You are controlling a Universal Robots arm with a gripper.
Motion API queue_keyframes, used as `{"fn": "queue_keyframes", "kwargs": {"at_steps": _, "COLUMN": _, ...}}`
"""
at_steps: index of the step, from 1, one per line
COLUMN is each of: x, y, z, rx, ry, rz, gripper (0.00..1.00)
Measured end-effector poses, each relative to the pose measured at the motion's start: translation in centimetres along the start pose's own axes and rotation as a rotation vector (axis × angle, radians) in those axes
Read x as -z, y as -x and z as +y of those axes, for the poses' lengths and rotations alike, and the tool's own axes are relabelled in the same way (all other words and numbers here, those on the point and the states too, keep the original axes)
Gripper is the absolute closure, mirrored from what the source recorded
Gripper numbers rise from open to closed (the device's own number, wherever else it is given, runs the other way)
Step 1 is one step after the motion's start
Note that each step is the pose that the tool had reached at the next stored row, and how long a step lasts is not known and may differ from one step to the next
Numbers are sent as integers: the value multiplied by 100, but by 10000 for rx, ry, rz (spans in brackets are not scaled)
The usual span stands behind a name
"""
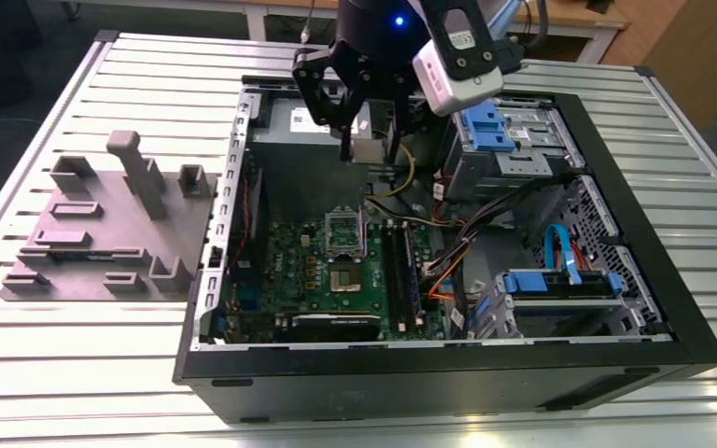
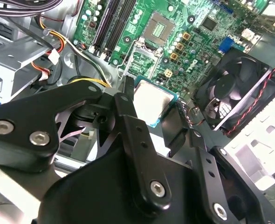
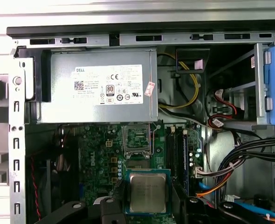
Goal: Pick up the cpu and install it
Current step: 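Place the cpu into insertion slot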
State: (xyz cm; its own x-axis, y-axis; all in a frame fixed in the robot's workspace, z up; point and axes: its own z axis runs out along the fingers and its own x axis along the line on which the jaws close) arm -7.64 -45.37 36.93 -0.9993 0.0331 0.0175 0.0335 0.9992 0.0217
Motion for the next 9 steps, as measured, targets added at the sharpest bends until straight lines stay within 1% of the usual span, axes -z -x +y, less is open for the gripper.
{"fn": "queue_keyframes", "kwargs": {"at_steps": 9, "x": 0, "y": 0, "z": -16, "rx": 0, "ry": 0, "rz": 0, "gripper": 53}}
